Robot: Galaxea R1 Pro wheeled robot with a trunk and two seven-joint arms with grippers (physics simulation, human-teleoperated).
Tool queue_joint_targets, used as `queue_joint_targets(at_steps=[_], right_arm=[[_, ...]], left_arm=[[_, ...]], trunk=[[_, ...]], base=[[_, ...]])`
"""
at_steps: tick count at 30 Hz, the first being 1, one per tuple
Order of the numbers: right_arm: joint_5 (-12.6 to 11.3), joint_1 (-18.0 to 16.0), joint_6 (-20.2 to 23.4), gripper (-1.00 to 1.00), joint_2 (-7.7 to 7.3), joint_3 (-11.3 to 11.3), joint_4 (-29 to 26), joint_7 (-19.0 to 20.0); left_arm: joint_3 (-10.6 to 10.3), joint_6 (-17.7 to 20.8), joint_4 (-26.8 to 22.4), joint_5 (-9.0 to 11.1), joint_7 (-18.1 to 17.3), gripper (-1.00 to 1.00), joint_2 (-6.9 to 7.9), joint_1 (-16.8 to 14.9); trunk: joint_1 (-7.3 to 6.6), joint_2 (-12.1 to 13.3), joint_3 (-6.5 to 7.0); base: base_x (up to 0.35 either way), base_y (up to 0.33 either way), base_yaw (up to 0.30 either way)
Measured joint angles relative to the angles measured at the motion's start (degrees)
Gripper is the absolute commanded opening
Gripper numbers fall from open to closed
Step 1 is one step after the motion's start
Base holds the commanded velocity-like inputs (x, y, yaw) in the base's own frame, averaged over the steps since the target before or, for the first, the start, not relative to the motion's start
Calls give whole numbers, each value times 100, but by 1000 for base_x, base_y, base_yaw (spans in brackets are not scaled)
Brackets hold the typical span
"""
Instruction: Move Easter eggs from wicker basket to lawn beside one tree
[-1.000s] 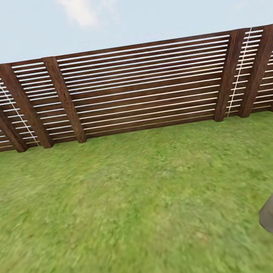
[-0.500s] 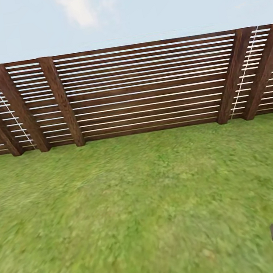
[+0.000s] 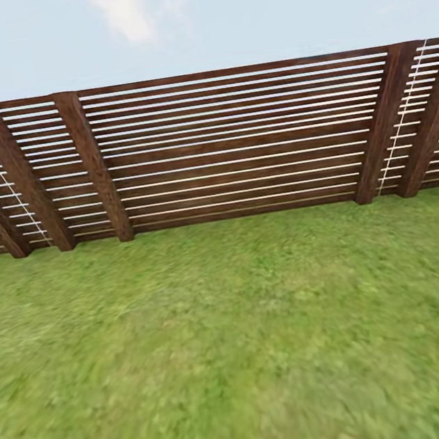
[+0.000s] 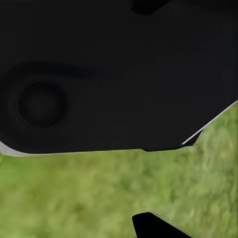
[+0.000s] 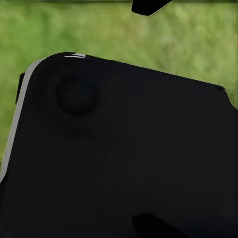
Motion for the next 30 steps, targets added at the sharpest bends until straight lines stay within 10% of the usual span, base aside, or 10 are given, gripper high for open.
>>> queue_joint_targets(at_steps=[30], right_arm=[[100,-1,-18,100,-20,35,33,26]], left_arm=[[0,0,0,0,0,100,0,0]], trunk=[[0,0,104]], base=[[322,0,203]])
